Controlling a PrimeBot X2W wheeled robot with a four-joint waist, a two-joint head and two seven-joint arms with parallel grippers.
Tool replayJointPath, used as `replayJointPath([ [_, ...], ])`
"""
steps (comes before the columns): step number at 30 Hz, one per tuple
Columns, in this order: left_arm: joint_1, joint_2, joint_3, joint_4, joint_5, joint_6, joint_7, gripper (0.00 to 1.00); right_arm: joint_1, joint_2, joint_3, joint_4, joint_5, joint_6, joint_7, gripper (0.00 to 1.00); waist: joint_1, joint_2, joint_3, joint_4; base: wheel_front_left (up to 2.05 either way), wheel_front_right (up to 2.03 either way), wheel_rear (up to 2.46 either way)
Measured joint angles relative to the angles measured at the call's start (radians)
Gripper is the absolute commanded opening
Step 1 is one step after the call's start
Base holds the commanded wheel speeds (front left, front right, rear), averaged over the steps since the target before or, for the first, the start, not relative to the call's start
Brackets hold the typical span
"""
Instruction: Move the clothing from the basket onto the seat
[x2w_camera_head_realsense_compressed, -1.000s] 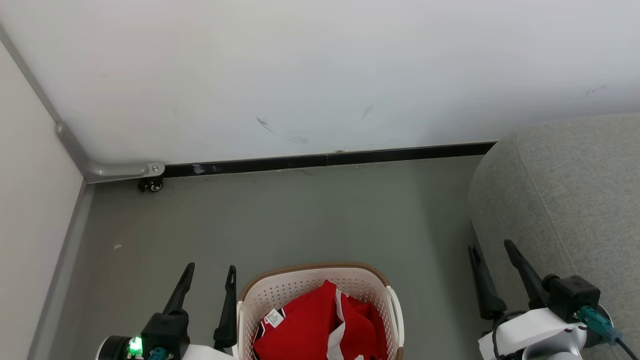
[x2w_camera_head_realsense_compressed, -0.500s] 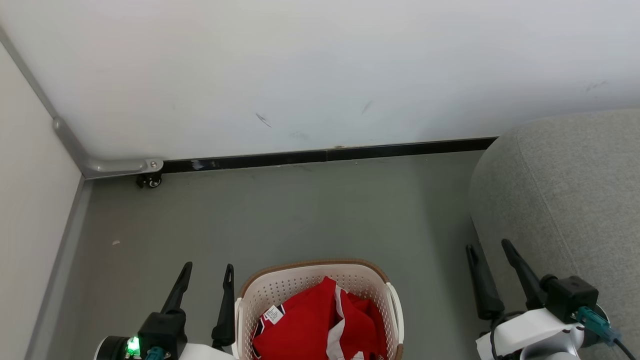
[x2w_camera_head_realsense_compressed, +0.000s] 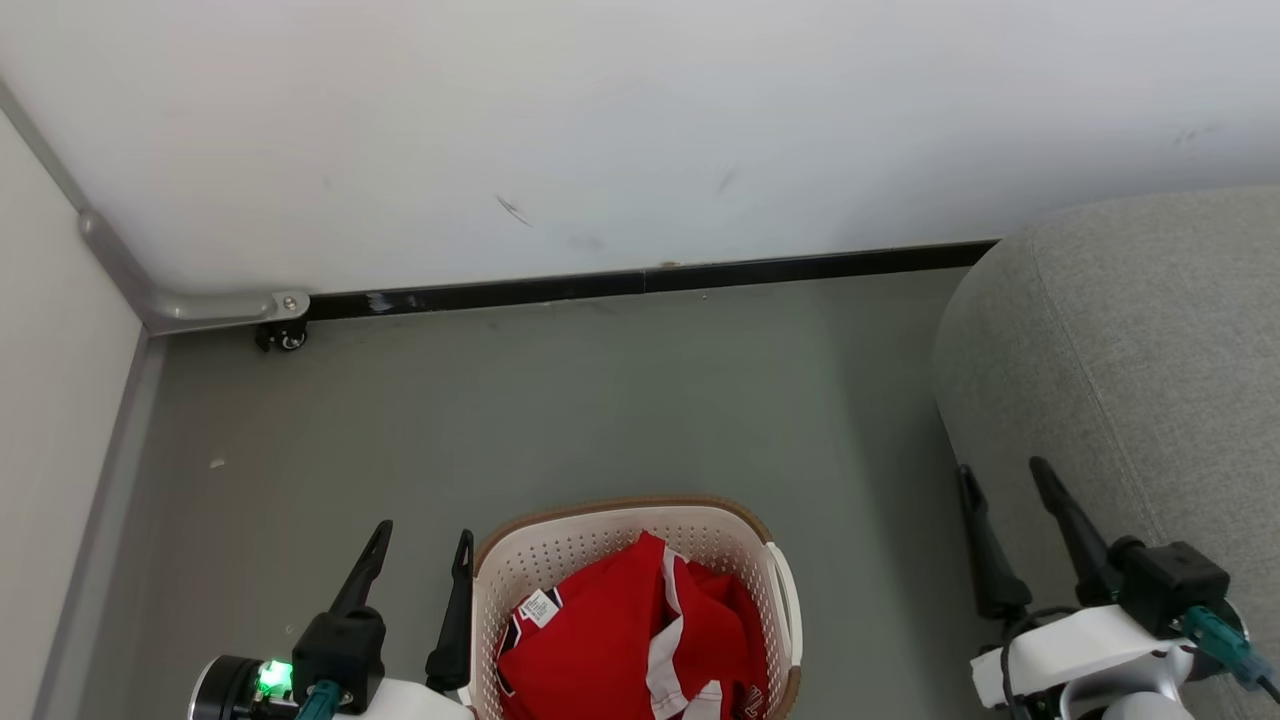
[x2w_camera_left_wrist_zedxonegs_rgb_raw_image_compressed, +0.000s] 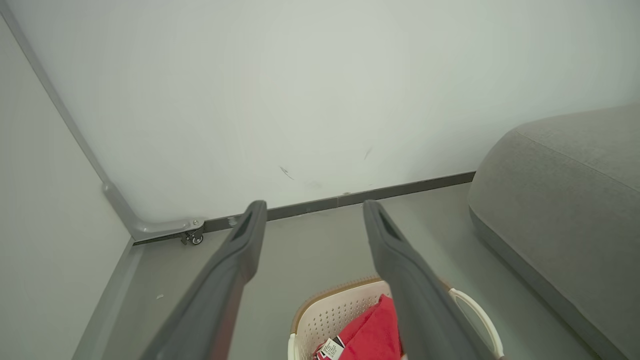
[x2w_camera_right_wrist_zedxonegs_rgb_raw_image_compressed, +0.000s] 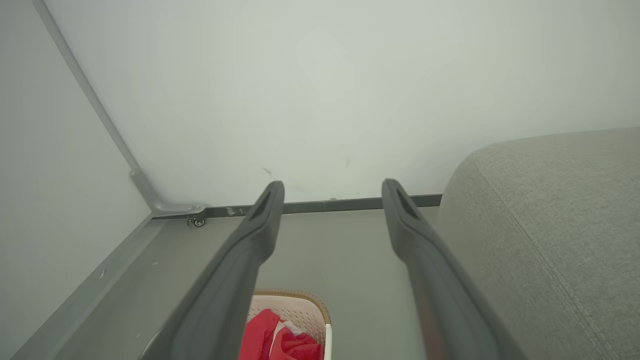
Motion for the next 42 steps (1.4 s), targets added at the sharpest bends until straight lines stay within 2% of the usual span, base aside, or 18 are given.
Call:
replayJointPath([
  [20, -0.144, 0.008, -0.074, 0.151, 0.055, -0.044, 0.000, 1.00, -0.023, 0.002, -0.103, -0.082, -0.018, 0.000, -0.017, 1.00, -0.0001, 0.0000, 0.129, -0.043, 0.00, 0.00, 0.00],
  [42, -0.355, 0.027, -0.112, 0.331, 0.118, -0.078, 0.007, 1.00, -0.144, 0.002, -0.116, -0.155, -0.013, 0.000, -0.031, 1.00, 0.0000, 0.0000, 0.352, -0.118, 0.00, 0.00, 0.00],
])
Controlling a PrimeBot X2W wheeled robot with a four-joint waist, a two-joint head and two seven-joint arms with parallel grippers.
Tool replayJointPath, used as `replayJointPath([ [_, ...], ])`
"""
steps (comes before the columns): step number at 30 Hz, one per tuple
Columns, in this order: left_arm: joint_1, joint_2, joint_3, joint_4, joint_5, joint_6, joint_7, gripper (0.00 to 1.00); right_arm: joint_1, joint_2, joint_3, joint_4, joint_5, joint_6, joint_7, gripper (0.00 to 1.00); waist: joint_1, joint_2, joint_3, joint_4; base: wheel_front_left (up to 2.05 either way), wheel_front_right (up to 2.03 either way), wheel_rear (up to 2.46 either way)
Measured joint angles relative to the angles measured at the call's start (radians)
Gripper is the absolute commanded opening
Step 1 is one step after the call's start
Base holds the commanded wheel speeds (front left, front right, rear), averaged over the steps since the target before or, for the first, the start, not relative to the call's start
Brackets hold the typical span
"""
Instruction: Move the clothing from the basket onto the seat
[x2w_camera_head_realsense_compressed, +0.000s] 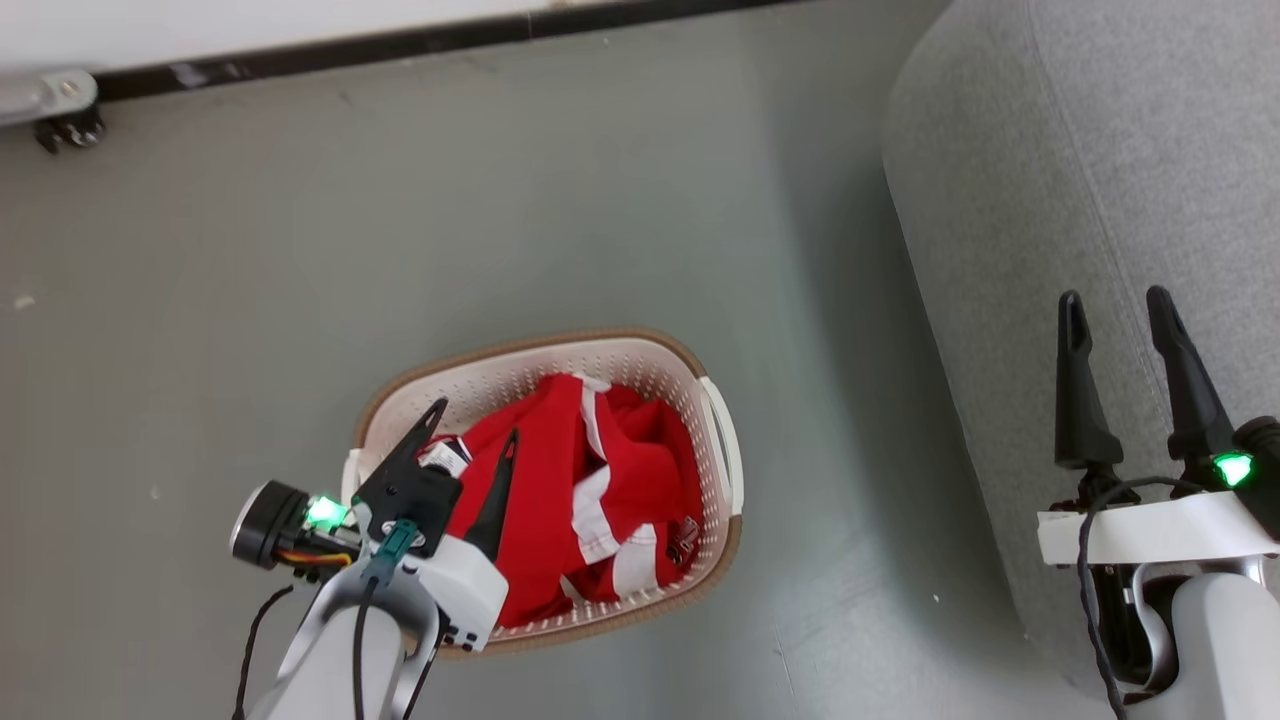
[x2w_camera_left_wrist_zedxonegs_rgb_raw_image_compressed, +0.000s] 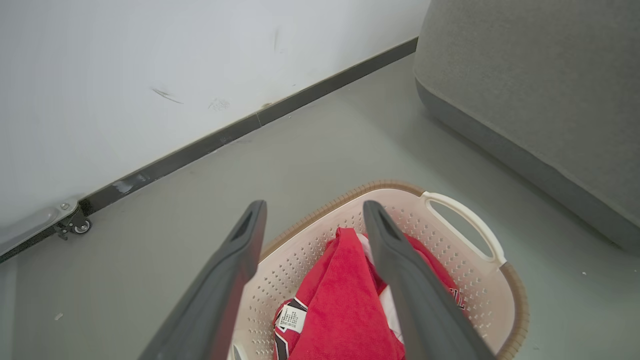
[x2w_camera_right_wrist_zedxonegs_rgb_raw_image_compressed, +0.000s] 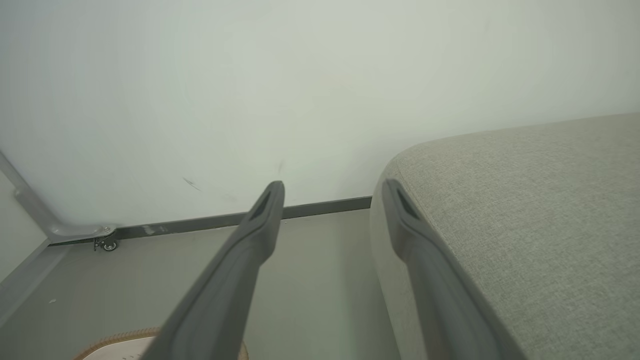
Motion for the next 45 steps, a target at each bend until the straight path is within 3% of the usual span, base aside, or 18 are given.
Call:
replayJointPath([
  [45, -0.306, 0.043, -0.026, 0.309, 0.079, 0.004, 0.035, 1.00, -0.222, 0.000, 0.091, 0.022, 0.088, 0.000, -0.043, 1.00, -0.0001, 0.0000, 0.352, -0.139, 0.00, 0.00, 0.00],
])
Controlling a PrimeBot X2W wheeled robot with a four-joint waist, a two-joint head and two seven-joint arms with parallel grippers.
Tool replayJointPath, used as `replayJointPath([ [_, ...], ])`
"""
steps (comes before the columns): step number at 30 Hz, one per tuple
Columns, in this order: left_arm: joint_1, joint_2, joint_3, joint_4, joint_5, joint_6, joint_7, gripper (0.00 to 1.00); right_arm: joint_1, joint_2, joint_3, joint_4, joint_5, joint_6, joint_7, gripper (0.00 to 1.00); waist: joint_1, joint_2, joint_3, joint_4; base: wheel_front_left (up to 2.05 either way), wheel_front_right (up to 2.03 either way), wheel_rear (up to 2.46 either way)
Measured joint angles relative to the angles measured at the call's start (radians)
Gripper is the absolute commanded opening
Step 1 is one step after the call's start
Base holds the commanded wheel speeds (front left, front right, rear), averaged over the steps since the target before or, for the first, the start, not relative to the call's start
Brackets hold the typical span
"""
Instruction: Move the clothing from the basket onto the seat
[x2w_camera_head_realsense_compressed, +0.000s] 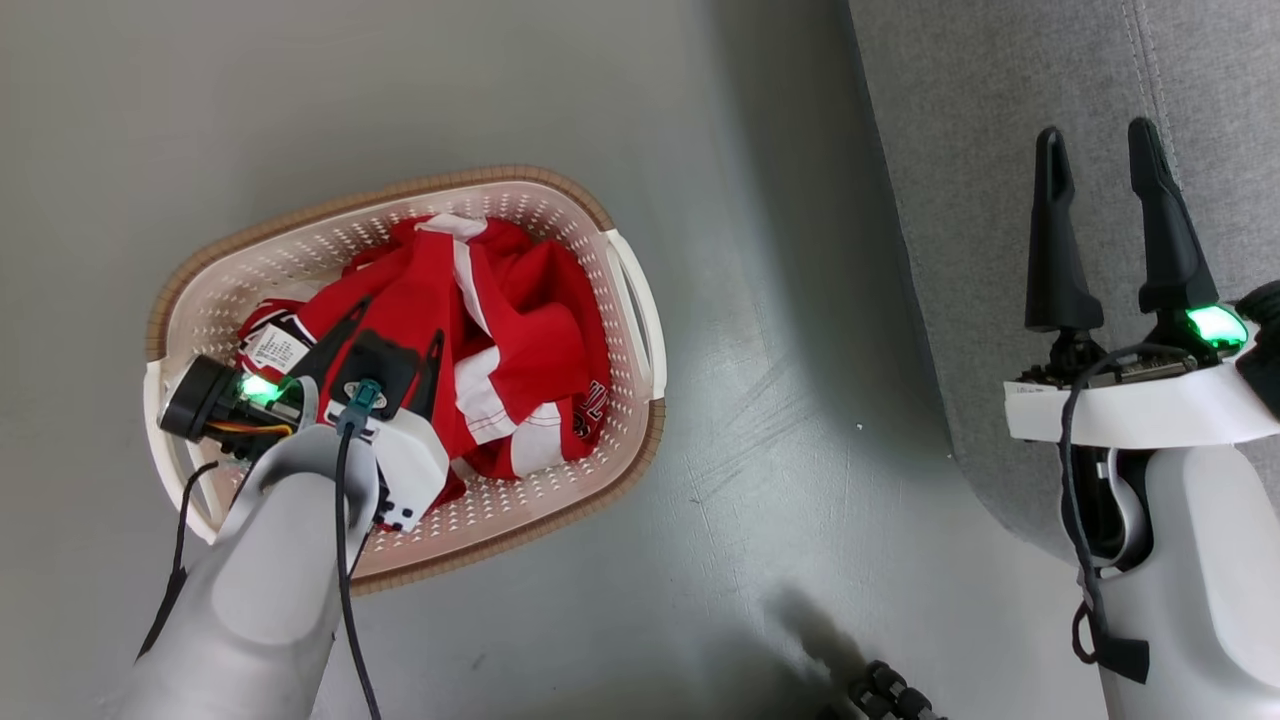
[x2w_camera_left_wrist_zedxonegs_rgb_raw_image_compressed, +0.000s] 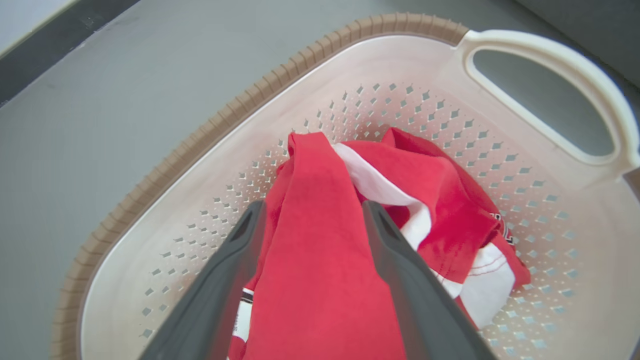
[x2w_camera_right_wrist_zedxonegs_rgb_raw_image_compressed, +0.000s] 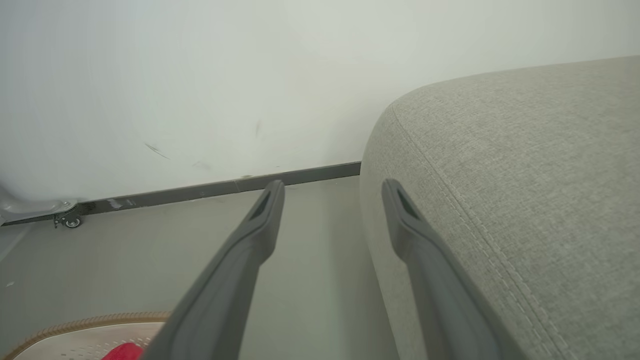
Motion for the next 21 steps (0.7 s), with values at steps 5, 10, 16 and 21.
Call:
replayJointPath([
  [5, -0.035, 0.000, -0.007, 0.025, 0.006, 0.000, 0.019, 1.00, -0.022, 0.000, 0.009, 0.007, 0.008, 0.000, -0.001, 1.00, 0.0000, 0.0000, 0.023, -0.009, 0.00, 0.00, 0.00],
  [10, -0.058, 0.002, -0.009, 0.045, 0.007, 0.000, 0.037, 1.00, -0.029, 0.000, 0.013, 0.021, 0.016, 0.000, -0.001, 1.00, -0.0001, 0.0000, 0.040, -0.018, 0.00, 0.00, 0.00],
  [16, -0.089, 0.005, -0.009, 0.063, 0.015, 0.002, 0.043, 1.00, -0.057, 0.000, 0.013, 0.020, 0.033, 0.000, -0.001, 1.00, 0.0000, 0.0000, 0.056, -0.030, 0.00, 0.00, 0.00],
  [21, -0.105, 0.008, -0.009, 0.077, 0.015, 0.002, 0.044, 1.00, -0.065, 0.000, 0.016, 0.018, 0.035, 0.000, -0.001, 1.00, -0.0001, 0.0000, 0.065, -0.037, 0.00, 0.00, 0.00],
])
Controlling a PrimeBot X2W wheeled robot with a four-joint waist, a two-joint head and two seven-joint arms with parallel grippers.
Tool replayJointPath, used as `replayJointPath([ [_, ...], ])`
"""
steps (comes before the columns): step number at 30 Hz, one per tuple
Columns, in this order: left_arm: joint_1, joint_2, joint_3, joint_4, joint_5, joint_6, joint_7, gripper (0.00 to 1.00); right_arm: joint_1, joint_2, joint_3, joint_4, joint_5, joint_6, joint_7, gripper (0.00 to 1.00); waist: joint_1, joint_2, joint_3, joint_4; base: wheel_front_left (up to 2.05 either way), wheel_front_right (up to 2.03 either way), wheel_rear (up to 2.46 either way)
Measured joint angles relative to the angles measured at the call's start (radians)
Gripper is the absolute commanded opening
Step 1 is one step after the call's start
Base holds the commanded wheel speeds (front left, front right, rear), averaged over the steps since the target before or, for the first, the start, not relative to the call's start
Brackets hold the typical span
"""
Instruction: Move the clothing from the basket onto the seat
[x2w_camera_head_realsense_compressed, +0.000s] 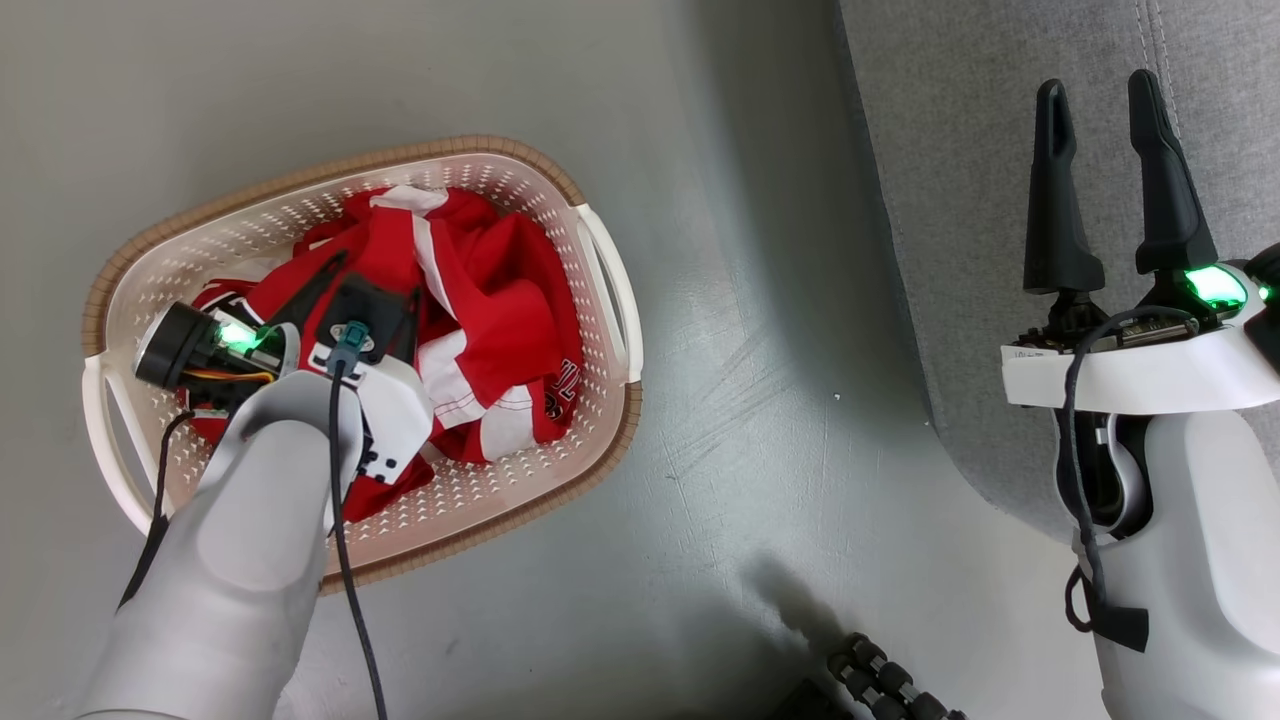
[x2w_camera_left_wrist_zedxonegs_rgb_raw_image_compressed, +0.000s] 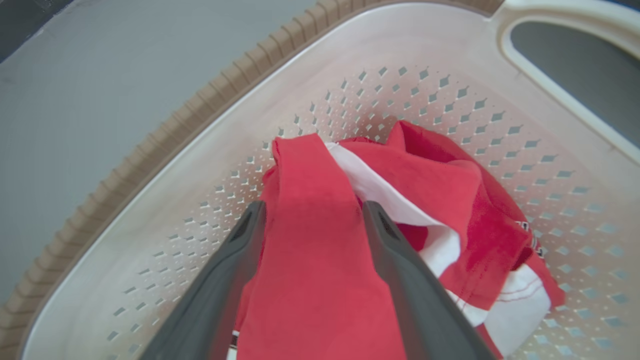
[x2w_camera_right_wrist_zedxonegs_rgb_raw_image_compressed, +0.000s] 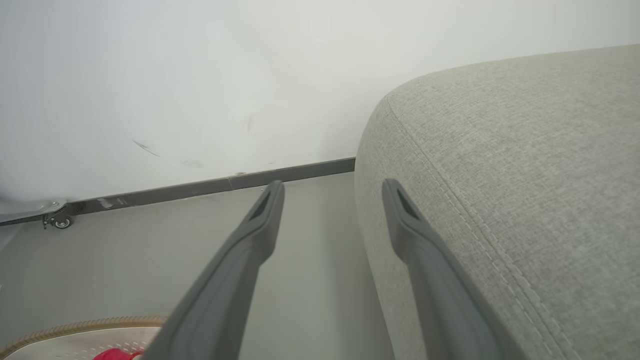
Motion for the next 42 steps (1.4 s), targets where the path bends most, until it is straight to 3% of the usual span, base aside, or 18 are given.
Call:
replayJointPath([
  [6, -0.014, -0.027, -0.022, 0.010, 0.009, -0.007, -0.001, 0.97, -0.002, 0.000, 0.001, 0.000, 0.007, 0.000, 0.000, 1.00, 0.0000, 0.0000, 0.008, -0.007, 0.00, 0.00, 0.00],
  [7, -0.017, -0.029, -0.026, 0.013, 0.009, -0.009, -0.002, 0.68, -0.002, 0.000, 0.000, 0.000, 0.007, 0.000, 0.000, 1.00, 0.0000, 0.0000, 0.008, -0.007, 0.00, 0.00, 0.00],
  [8, -0.022, -0.029, -0.028, 0.017, 0.009, -0.014, -0.002, 0.46, -0.002, 0.000, 0.000, 0.000, 0.007, 0.000, 0.000, 1.00, 0.0000, 0.0000, 0.009, -0.007, 0.00, 0.00, 0.00],
  [9, -0.025, -0.029, -0.029, 0.019, 0.009, -0.014, -0.002, 0.38, -0.002, 0.000, 0.000, 0.000, 0.007, 0.000, 0.000, 1.00, 0.0000, 0.0000, 0.009, -0.008, 0.00, 0.00, 0.00],
  [11, -0.028, -0.028, -0.029, 0.024, 0.009, -0.014, -0.007, 0.03, -0.003, 0.000, -0.001, 0.000, 0.006, 0.000, 0.000, 1.00, 0.0000, 0.0000, 0.009, -0.009, 0.00, 0.00, 0.00],
  [12, -0.028, -0.028, -0.030, 0.026, 0.009, -0.014, -0.011, 0.00, -0.003, 0.000, -0.002, 0.000, 0.006, 0.000, 0.000, 1.00, 0.0000, 0.0000, 0.009, -0.009, 0.00, 0.00, 0.00],
  [36, -0.045, -0.027, -0.031, 0.006, 0.006, -0.012, -0.073, 0.00, -0.024, 0.000, -0.010, 0.002, -0.016, 0.000, 0.000, 1.00, 0.0000, 0.0000, -0.005, 0.019, 0.00, 0.00, 0.00],
  [42, -0.037, -0.027, -0.012, -0.034, -0.013, 0.010, -0.081, 0.00, -0.041, 0.000, -0.012, 0.005, -0.029, 0.000, 0.000, 1.00, 0.0000, 0.0000, -0.024, 0.039, 0.00, 0.00, 0.00],
])
